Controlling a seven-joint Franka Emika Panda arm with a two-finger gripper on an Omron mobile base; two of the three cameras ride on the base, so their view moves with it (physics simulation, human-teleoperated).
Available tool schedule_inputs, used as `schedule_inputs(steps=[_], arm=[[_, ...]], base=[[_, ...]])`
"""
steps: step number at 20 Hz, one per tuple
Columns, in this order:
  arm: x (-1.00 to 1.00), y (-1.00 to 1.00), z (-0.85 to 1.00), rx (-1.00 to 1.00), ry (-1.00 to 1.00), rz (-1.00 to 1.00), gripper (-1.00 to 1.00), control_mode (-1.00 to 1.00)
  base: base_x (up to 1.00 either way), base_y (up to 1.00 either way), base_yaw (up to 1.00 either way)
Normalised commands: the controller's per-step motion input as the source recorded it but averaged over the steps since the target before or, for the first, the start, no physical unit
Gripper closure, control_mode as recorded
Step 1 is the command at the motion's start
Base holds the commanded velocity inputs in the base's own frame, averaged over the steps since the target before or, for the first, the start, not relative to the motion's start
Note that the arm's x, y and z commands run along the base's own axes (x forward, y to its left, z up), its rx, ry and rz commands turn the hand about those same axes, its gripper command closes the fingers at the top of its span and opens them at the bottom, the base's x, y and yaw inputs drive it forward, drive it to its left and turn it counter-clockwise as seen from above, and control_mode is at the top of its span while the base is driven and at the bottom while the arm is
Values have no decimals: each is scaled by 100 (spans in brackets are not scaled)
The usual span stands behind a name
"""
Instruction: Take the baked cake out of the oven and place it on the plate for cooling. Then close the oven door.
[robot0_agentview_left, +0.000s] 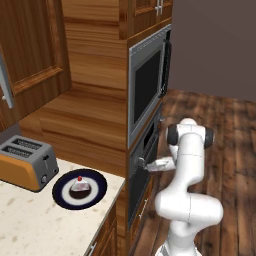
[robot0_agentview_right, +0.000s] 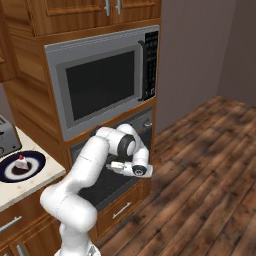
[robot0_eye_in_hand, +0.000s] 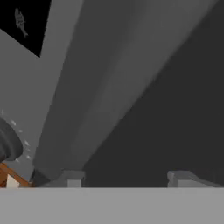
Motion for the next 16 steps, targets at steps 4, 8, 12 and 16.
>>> schedule_inputs(steps=[4,8,12,16], arm=[[25,100,42,-11,-38,0,-100,-100],[2,100,9,-6,-43,0,-100,-100],[0,100,5,-3,-46,0,-100,-100],[0,100,1,0,-42,0,-100,-100]], base=[[0,0,0],[0,0,0],[0,0,0],[0,0,0]])
